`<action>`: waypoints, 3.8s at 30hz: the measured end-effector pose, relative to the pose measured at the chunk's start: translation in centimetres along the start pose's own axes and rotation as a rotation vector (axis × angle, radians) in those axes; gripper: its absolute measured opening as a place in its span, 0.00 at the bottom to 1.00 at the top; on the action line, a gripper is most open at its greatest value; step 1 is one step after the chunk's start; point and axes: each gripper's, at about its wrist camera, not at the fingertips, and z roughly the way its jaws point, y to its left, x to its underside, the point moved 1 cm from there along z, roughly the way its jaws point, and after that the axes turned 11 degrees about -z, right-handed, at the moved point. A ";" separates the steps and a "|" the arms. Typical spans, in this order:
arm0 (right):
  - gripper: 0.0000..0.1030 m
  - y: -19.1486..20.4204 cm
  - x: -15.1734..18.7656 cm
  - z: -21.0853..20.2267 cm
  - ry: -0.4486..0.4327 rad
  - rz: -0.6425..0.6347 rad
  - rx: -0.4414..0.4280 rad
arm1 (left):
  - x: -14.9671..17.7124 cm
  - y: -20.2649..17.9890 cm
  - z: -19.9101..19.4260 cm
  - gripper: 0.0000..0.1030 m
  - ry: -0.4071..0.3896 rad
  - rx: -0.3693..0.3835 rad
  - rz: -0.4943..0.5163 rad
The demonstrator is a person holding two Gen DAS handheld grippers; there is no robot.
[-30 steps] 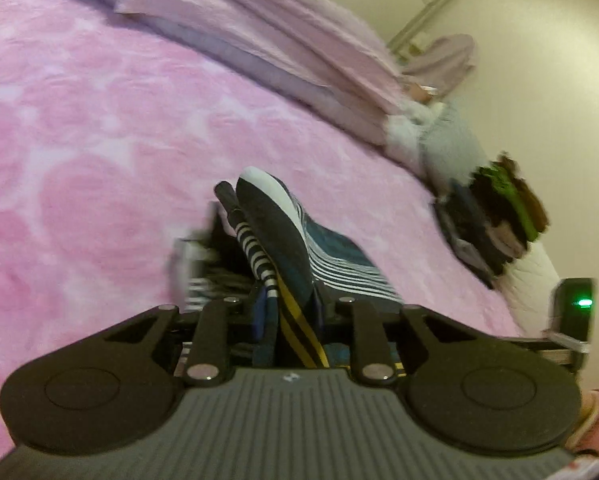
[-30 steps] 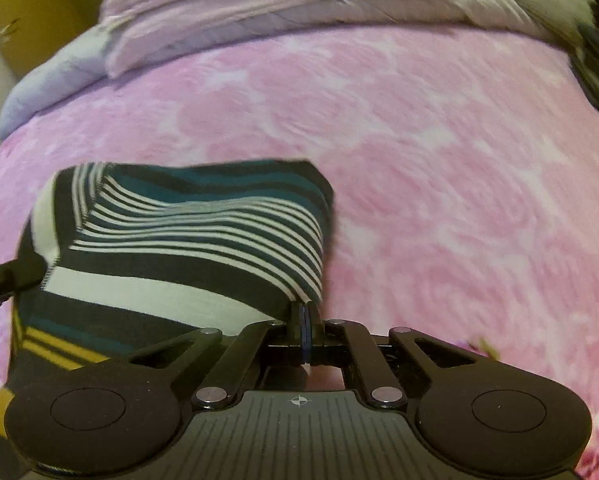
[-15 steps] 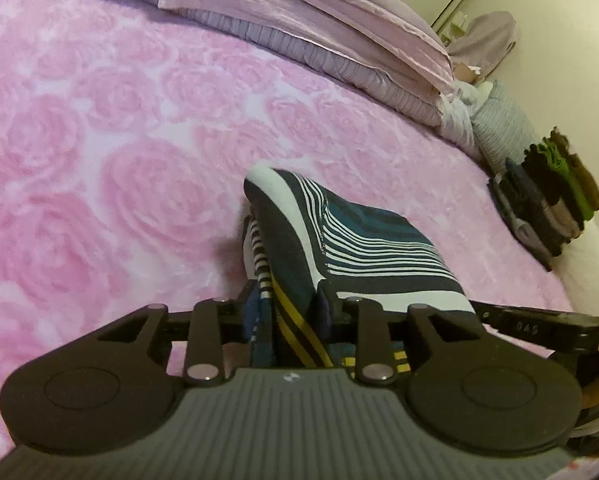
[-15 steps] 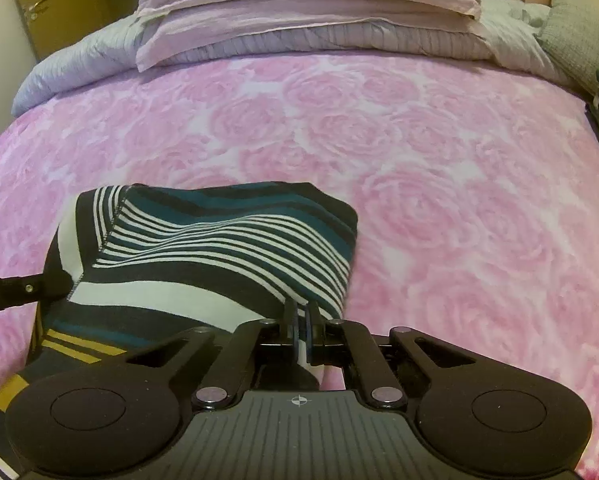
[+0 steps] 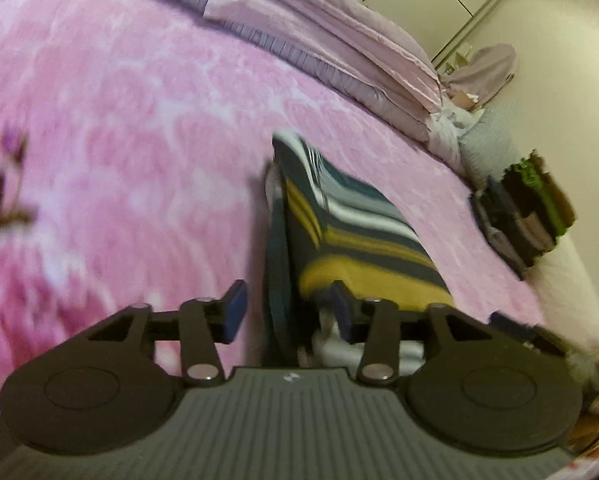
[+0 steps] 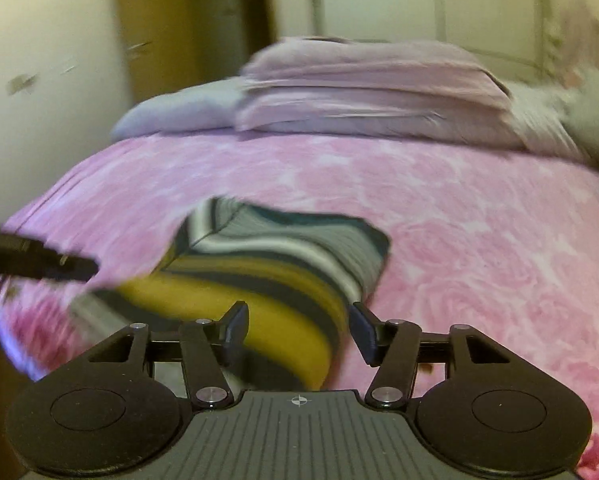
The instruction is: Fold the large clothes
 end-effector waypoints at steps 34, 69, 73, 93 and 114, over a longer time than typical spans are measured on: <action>0.66 2.3 4.5 -0.1 0.024 0.106 0.038 | 7.4 -3.9 -0.3 0.34 -0.069 -0.233 0.097; 0.66 -6.7 9.0 6.8 0.007 0.858 -0.332 | 10.6 1.3 5.6 0.53 -0.089 0.040 -0.496; 0.25 -6.0 10.1 8.1 -0.026 0.919 -0.386 | 9.3 1.2 5.6 0.22 -0.112 0.046 -0.456; 0.74 -8.8 6.7 9.8 0.007 0.926 -0.332 | 7.8 5.8 2.3 0.54 -0.141 0.086 -0.451; 0.54 -1.3 4.0 11.5 0.082 0.807 -0.409 | -4.5 8.1 3.6 0.22 -0.187 -0.084 -0.244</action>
